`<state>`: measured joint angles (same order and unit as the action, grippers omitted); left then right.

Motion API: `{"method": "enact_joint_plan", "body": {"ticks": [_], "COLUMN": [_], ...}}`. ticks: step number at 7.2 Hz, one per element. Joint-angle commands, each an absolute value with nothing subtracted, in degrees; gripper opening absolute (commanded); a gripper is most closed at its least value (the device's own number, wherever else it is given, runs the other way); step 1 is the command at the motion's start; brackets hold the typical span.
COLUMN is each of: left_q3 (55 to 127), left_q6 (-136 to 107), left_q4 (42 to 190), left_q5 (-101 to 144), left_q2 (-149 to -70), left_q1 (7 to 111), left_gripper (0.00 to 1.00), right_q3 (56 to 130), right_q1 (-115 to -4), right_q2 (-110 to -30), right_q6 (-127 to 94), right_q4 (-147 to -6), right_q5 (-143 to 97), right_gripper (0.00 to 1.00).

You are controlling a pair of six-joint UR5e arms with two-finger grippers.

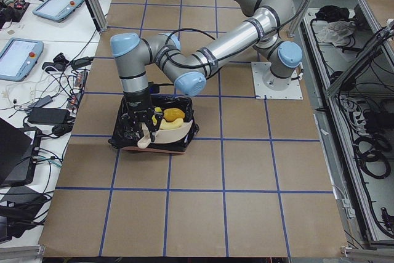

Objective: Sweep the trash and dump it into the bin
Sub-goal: 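Shake the tilted dustpan over the bin while the right gripper releases the brush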

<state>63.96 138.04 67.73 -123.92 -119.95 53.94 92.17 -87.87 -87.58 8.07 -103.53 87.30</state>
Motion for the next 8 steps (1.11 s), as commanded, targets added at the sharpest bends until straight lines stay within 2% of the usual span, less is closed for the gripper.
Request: {"method": "enact_joint_plan", "body": {"ticks": [1, 3, 5, 8], "left_q3": [65.56, 65.83, 65.92, 65.92], "left_q6": [138.34, 138.51, 139.74, 138.00], "left_q4": [66.89, 66.71, 67.93, 80.82], "left_q5": [-125.51, -125.16, -113.46, -91.03], "left_q2": [-119.18, -118.48, -116.73, -113.04], "left_q1": [55.46, 55.55, 53.80, 50.53], "left_gripper": [0.00, 0.00, 0.00, 0.00], "right_q3": [92.20, 92.20, 92.28, 92.46], "right_q1": [-87.89, -87.89, -87.98, -87.98], "right_q2": [-88.50, -88.59, -88.68, -89.03], "right_q6": [8.00, 8.00, 8.00, 8.09], "right_q4": [-103.10, -102.92, -102.92, -100.90], "right_q5": [87.28, 87.36, 87.36, 87.54], "right_gripper": [1.00, 1.00, 1.00, 1.00]}}
